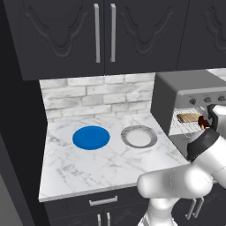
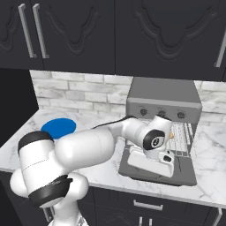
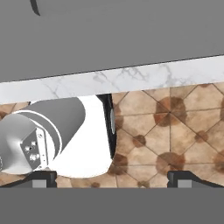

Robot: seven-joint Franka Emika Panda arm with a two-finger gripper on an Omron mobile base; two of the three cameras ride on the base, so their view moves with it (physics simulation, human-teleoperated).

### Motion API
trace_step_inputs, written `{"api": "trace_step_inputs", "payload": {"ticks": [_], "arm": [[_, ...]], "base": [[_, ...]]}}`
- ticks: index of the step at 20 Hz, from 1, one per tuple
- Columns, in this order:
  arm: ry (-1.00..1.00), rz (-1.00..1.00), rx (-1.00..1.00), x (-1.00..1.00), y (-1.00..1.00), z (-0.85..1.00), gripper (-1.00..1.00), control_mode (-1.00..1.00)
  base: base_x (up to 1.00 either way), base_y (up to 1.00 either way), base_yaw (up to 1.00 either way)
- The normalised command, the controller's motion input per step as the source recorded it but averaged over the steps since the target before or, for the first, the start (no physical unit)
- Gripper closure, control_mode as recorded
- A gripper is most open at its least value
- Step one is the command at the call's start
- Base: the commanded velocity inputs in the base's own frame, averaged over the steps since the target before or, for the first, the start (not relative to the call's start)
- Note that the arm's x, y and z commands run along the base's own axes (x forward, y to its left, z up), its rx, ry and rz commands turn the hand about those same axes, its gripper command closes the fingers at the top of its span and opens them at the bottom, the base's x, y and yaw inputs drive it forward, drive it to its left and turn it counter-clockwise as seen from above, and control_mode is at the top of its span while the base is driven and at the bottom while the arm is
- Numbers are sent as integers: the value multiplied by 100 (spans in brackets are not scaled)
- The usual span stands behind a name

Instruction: Open the toaster oven door. Place the baguette on the bottom rack in the toaster oven and place the steak on the top rack.

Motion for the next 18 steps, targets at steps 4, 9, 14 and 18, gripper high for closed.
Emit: {"api": "trace_step_inputs", "payload": {"ticks": [4,9,14,18], "arm": [[0,4,2,5,-17,-3,-100,-100],[0,0,0,14,-9,-7,-100,-100],[0,-3,0,23,0,-9,-100,-100],[3,-12,0,30,0,-5,-100,-100]], "base": [[0,0,0],[0,0,0],[0,0,0],[0,0,0]]}}
